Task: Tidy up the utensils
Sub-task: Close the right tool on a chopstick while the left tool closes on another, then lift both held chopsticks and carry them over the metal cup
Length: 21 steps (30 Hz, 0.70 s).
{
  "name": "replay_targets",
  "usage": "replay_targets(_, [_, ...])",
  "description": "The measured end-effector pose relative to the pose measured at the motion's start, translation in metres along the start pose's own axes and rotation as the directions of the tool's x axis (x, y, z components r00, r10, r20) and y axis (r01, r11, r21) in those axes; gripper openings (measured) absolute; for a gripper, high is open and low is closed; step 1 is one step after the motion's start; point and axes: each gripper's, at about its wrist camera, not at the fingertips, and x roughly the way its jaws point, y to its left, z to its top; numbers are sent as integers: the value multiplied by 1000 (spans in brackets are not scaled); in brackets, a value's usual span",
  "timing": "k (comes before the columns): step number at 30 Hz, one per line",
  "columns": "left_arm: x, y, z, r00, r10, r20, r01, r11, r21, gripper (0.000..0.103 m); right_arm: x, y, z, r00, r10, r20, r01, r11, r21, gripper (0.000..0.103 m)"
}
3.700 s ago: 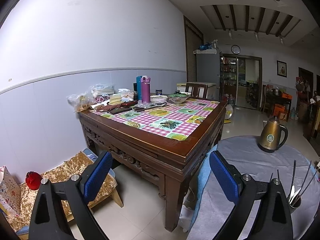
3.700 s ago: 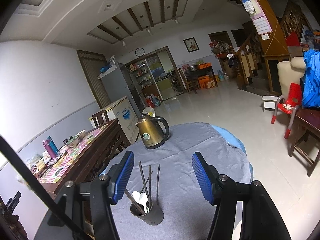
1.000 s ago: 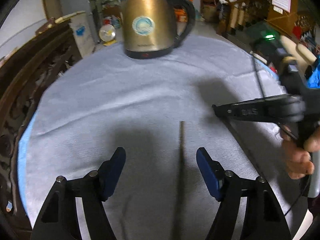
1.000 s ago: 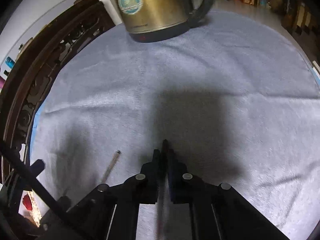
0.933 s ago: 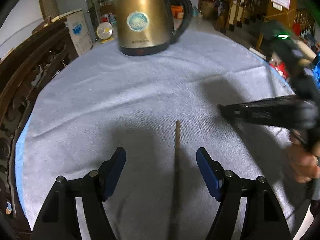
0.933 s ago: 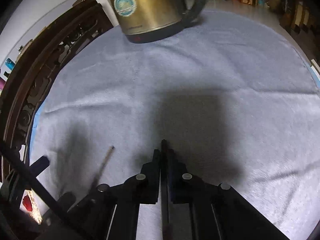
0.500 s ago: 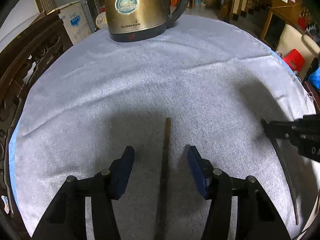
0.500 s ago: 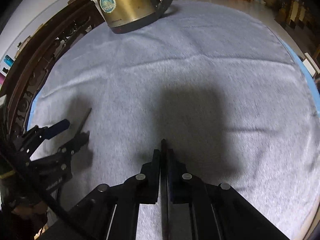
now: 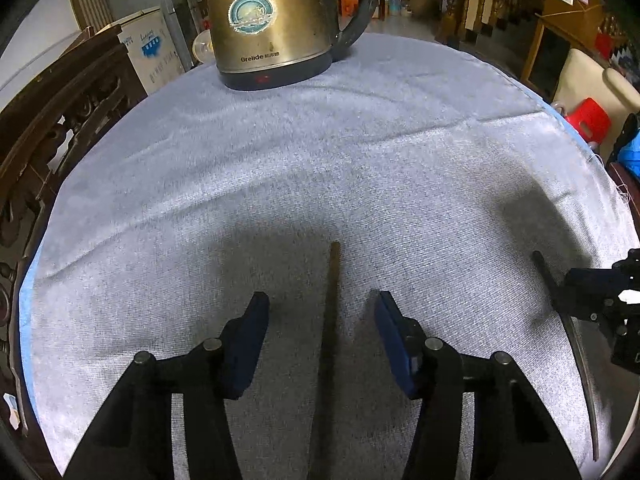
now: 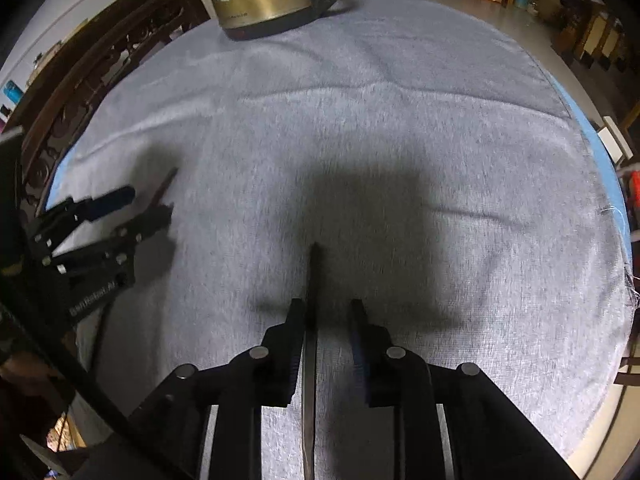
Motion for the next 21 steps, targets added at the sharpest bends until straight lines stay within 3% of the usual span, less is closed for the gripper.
replay_targets(5, [-1, -1, -1, 1000, -3, 0, 3, 1000, 1, 51, 0, 8, -4, 999, -40, 25, 41, 999, -27, 24])
replay_targets(11, [-1, -1, 0, 999, -50, 1, 50, 999, -17, 38, 3, 16, -4, 996, -76, 51, 79, 996, -51, 12])
replay_targets(12, [-1, -2, 0, 999, -53, 3, 53, 998, -14, 34, 3, 16, -4, 996, -75, 55, 78, 996, -49, 10])
replay_targets(15, [-3, -3, -1, 997, -73, 5, 73, 997, -11, 8, 5, 15, -3, 995, -77, 64, 80, 996, -44, 9])
replay_targets(21, [-8, 17, -8, 995, -104, 2, 103, 991, -89, 5, -6, 0, -8, 994, -10, 108, 5, 999, 45, 7])
